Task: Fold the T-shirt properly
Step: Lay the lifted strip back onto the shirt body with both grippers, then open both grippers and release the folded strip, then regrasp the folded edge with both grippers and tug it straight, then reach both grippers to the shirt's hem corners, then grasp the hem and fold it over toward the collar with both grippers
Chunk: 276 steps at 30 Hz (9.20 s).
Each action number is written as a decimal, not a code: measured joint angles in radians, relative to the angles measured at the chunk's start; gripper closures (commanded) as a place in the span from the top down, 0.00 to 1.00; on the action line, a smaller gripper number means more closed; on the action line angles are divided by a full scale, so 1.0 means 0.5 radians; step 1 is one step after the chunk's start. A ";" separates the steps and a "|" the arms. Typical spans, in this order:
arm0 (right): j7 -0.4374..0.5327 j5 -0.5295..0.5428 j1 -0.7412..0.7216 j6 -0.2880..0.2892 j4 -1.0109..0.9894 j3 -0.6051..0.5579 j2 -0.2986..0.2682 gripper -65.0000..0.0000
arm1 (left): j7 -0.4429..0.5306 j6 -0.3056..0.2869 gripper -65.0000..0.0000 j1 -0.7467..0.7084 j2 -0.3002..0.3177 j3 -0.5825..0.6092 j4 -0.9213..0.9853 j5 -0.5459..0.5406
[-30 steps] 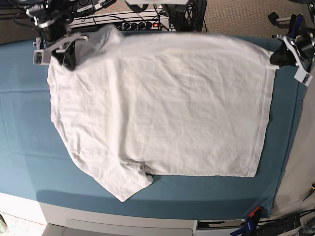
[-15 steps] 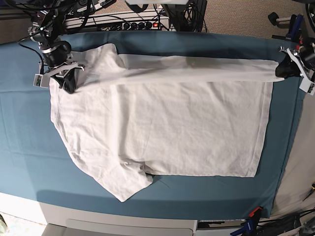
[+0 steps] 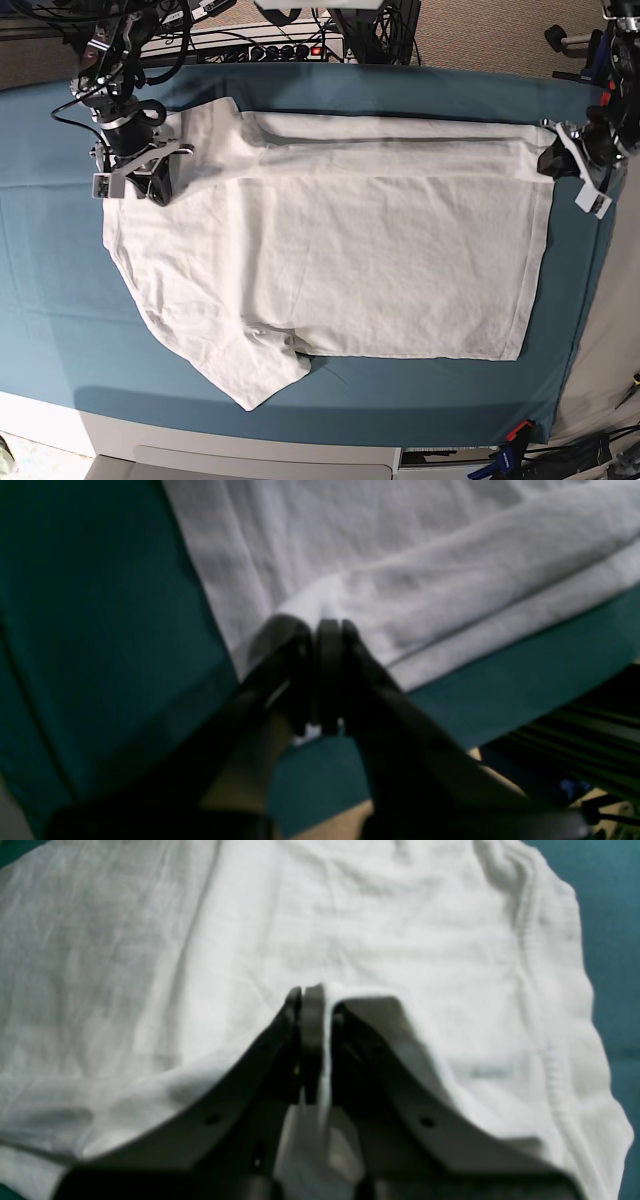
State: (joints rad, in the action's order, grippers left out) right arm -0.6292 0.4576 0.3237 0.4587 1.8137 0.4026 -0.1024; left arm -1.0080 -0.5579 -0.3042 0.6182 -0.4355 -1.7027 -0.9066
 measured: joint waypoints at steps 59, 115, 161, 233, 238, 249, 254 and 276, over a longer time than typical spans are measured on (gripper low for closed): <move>-0.545 0.818 0.211 -0.040 -0.002 1.019 0.125 0.40 | 0.027 0.082 0.55 -0.009 0.189 -0.401 -0.037 0.117; -0.461 1.070 0.112 0.082 -0.505 0.842 0.190 0.00 | -0.258 0.021 0.52 0.105 0.150 0.015 0.515 -0.454; -0.552 1.042 0.607 0.126 -0.114 0.832 0.057 0.00 | -0.307 0.021 0.00 -0.391 0.133 0.018 0.173 -0.492; 0.066 -0.343 -2.308 0.146 -2.551 -0.499 -0.314 0.35 | 0.471 0.067 0.43 2.399 -0.053 0.896 2.679 0.320; 0.072 -0.370 -2.358 0.155 -2.551 -0.556 -0.143 0.35 | 0.488 0.089 0.43 2.317 -0.140 0.896 2.864 0.332; 0.071 -0.451 -2.354 0.155 -2.542 -0.557 -0.018 0.35 | 0.536 0.075 0.36 2.258 -0.301 0.895 2.827 0.311; 0.097 -0.589 -2.352 0.155 -2.542 -0.558 -0.033 0.35 | 0.508 0.077 0.00 2.232 -0.303 0.895 2.779 0.327; -0.195 -0.050 -1.987 -0.048 -2.542 -0.141 -0.514 0.50 | 0.401 -0.076 0.00 2.233 -0.283 0.895 2.773 0.080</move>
State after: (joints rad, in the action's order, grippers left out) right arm -0.7265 0.4328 -0.6701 0.4347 0.5426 0.3321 -0.3595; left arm -0.8078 -0.5957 0.8124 0.4767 0.0120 -0.3161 -0.8665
